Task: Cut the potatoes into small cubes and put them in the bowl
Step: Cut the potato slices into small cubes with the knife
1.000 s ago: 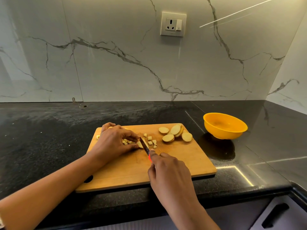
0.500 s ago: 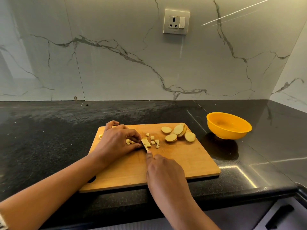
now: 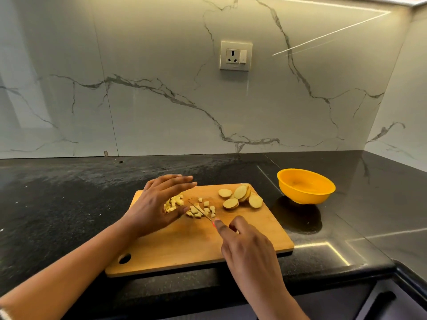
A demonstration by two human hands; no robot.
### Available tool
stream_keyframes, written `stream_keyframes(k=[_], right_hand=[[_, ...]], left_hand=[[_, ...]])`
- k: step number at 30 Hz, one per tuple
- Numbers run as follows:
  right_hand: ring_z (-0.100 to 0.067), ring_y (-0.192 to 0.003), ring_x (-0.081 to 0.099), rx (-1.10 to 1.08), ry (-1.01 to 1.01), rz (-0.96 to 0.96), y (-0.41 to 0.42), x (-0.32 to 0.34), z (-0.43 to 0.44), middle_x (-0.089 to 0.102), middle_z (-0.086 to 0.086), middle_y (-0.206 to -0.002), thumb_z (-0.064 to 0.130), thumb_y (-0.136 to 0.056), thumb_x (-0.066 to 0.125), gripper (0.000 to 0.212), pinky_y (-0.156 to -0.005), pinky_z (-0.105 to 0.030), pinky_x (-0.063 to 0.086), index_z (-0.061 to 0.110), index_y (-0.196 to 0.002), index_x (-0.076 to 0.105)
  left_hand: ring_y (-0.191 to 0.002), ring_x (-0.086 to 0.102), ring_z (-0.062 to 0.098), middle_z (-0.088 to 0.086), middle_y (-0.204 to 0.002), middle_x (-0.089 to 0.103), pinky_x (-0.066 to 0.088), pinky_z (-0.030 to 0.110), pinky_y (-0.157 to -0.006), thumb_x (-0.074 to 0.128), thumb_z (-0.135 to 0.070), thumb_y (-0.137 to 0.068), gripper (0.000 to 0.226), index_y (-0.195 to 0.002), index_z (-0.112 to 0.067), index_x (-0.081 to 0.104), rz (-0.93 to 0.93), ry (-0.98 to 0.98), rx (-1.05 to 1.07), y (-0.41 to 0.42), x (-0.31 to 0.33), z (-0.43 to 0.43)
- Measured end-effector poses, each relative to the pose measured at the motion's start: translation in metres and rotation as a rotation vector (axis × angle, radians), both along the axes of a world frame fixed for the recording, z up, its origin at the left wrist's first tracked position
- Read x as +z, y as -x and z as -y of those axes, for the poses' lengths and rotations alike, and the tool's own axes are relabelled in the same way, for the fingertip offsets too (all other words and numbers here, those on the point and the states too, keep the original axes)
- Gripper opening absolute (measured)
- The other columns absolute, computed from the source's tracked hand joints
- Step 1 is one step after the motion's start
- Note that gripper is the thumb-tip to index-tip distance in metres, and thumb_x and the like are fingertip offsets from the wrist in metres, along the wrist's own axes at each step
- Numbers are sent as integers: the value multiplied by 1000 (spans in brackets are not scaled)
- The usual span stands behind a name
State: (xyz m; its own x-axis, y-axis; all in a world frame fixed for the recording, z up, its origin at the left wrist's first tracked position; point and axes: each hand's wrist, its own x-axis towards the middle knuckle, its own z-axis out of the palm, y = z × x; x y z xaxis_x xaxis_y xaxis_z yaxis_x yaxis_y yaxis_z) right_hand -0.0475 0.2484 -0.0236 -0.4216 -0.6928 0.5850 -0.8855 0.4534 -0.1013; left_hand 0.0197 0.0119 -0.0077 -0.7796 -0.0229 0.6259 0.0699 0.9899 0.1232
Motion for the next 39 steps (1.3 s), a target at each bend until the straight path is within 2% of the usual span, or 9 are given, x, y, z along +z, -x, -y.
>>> stream_keyframes(k=[7,11,16,20,23,26,30,34,39], right_hand=[[-10,-69,60,43,30,5,11,-4,5,60,4,-85,21,-50,91,61,-47,-15,48,29,-106,72],[-10,-68,59,25,-9,37,14,-8,3,60,5,-84,21,-46,93,62,-46,-15,49,29,-104,73],[-10,-69,58,-22,104,-3,30,-4,-4,60,2,-84,13,-53,90,56,-47,-17,47,25,-105,73],[-8,-73,52,-55,231,47,58,14,11,53,4,-86,10,-72,79,47,-55,-14,43,25,-115,68],[-5,-80,47,-39,328,328,81,27,35,49,6,-93,16,-90,63,41,-58,-10,34,27,-129,57],[-7,-86,48,-26,384,486,94,25,48,53,3,-100,19,-92,61,39,-61,-10,36,26,-130,57],[-6,-86,47,-47,329,439,99,17,42,50,6,-98,20,-92,61,39,-60,-11,36,27,-130,57],[-6,-87,47,-31,285,408,99,14,43,47,7,-97,22,-91,61,39,-62,-11,34,26,-130,57],[-6,-80,48,-14,314,413,98,15,42,49,6,-94,21,-91,61,37,-56,-11,31,24,-128,58]], left_hand=[[-141,27,12,-13,-147,40,12,35,-113,36,-55,-96,47,-136,-33,48,159,358,-177,0,2,-16],[-119,53,8,-19,-120,63,16,30,-107,25,-60,-97,50,-116,-36,64,175,258,-45,-4,1,4],[-113,52,0,-22,-111,65,20,40,-110,18,-71,-91,61,-108,-38,67,128,50,2,-5,-3,20],[-118,45,-3,-25,-120,55,22,35,-108,17,-80,-83,68,-114,-39,61,75,-59,26,7,3,1],[-132,36,4,-20,-142,42,20,33,-110,7,-86,-70,87,-132,-40,47,388,71,62,30,10,-24],[-130,41,8,-13,-142,45,32,28,-107,31,-70,-84,66,-138,-34,44,540,142,81,56,9,-40],[-110,57,9,-7,-120,64,45,24,-97,50,-36,-96,31,-121,-25,62,400,110,63,64,7,-28],[-124,50,13,-7,-119,65,27,35,-115,54,-34,-94,25,-113,-24,66,402,100,130,50,7,-3],[-89,64,4,-8,-98,69,13,31,-118,66,-12,-86,17,-99,-24,69,295,-115,111,21,23,17]])
